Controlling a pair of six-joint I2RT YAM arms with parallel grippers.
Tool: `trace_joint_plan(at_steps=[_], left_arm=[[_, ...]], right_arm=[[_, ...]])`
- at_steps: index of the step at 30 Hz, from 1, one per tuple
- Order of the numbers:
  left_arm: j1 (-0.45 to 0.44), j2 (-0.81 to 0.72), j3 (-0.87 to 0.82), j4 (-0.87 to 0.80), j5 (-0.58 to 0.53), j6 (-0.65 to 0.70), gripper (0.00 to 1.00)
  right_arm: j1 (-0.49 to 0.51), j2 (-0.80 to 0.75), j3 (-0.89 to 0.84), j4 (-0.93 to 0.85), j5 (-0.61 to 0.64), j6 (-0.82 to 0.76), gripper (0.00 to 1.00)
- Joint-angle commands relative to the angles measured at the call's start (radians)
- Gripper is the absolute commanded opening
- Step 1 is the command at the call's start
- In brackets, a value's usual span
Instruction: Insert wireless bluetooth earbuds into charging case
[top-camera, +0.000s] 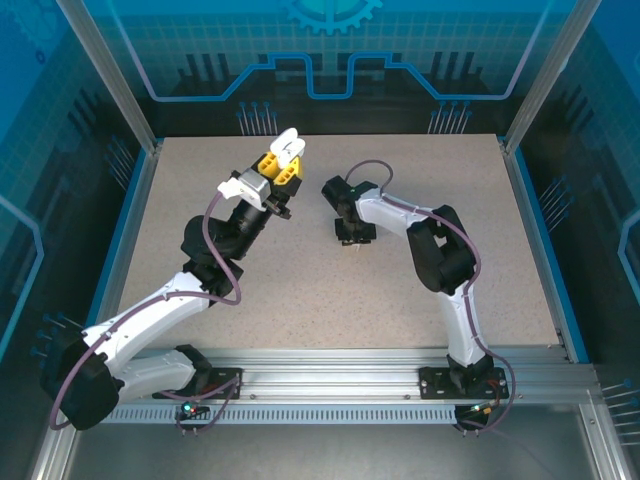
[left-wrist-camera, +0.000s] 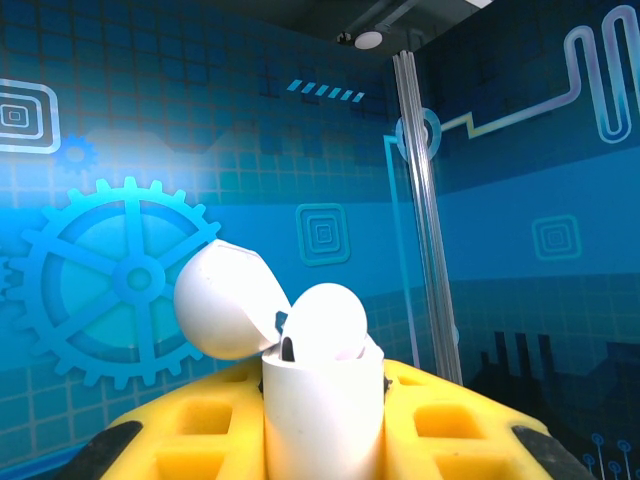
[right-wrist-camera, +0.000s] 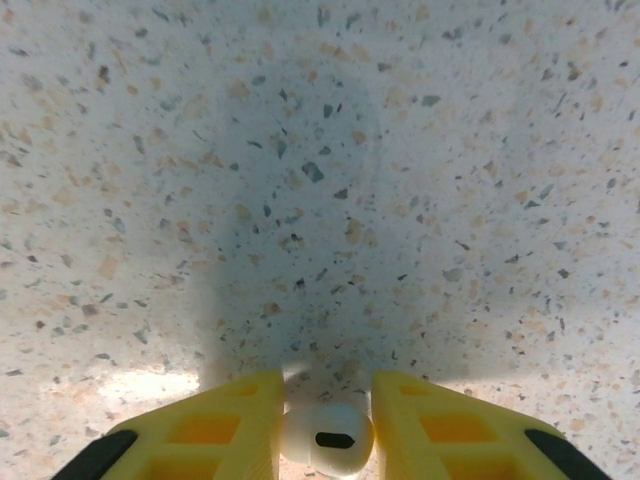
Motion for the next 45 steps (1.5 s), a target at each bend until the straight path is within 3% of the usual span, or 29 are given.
trace_joint_plan(at_steps=[1,9,45], left_arm=[[-0.005,-0.011,0.001,0.025,-0.012,0.008,0.0],[-0.005,-0.011,0.002,0.023,-0.011,0.01,0.0],[-0.005,-0.006,0.0,0.026,-0.012,0.006,0.0]], right_arm=[[0.01,0.017,-0.023,-0.009,-0.018,0.006,0.33],[0.012,-0.004,-0.062,0.004,-0.022,0.015,0.37],[0.028,-0.041,-0.102,0.001,-0.014,0.045,0.35]])
